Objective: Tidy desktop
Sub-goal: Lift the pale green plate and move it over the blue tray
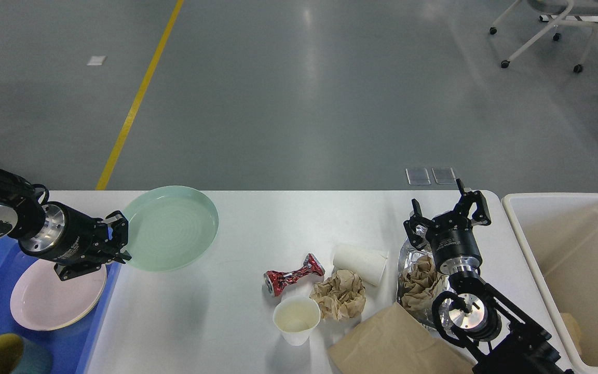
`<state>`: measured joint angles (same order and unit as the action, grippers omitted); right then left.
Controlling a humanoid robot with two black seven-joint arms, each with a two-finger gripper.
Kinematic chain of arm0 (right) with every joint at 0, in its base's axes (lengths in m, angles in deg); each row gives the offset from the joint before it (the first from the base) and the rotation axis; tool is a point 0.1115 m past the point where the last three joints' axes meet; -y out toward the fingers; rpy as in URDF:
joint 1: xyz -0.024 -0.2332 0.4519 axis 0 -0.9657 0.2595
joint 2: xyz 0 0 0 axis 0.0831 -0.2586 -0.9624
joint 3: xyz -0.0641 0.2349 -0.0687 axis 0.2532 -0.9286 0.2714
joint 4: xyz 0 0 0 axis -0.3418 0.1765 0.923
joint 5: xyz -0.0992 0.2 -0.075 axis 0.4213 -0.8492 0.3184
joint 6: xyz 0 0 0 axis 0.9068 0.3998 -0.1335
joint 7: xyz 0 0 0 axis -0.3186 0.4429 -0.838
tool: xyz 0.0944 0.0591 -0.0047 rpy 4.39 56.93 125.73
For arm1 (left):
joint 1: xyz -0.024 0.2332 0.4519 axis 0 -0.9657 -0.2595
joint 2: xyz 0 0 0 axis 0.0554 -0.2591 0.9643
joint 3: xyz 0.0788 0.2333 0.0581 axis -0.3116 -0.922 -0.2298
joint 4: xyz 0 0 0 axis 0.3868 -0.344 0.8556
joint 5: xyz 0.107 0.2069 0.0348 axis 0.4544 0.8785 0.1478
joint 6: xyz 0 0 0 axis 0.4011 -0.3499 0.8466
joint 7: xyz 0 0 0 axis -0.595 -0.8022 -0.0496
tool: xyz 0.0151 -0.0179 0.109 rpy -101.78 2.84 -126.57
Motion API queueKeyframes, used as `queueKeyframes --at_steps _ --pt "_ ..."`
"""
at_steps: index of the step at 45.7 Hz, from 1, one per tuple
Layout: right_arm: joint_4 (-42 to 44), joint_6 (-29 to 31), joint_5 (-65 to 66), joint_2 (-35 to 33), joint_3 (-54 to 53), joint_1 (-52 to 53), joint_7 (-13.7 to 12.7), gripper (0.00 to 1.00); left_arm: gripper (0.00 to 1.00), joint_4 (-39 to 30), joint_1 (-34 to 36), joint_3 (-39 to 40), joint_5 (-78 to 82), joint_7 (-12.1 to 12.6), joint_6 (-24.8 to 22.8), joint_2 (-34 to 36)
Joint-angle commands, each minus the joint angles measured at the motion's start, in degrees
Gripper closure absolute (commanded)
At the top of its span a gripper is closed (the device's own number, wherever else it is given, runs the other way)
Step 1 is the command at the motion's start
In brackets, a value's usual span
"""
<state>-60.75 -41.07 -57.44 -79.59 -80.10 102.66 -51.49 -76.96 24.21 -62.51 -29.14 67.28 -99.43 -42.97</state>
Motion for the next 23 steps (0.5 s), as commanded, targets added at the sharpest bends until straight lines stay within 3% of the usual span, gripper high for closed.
queueKeyframes --at_steps 1,14,23 --pt "0.0 0.0 0.0 0.0 0.0 0.0 0.0 0.0 1.0 -5.9 11.6 -5.3 0.8 0.0 -2.8 -1.1" --pt "0.0 0.0 0.0 0.0 0.0 0.1 0.0 0.0 1.0 -13.2 34.4 -14.2 2.6 0.3 -14.5 -5.2" --pt "0.0 0.0 0.0 0.0 0.0 0.1 0.0 0.0 1.0 -13.3 37.6 -14.8 3.1 0.3 -18.1 -5.1"
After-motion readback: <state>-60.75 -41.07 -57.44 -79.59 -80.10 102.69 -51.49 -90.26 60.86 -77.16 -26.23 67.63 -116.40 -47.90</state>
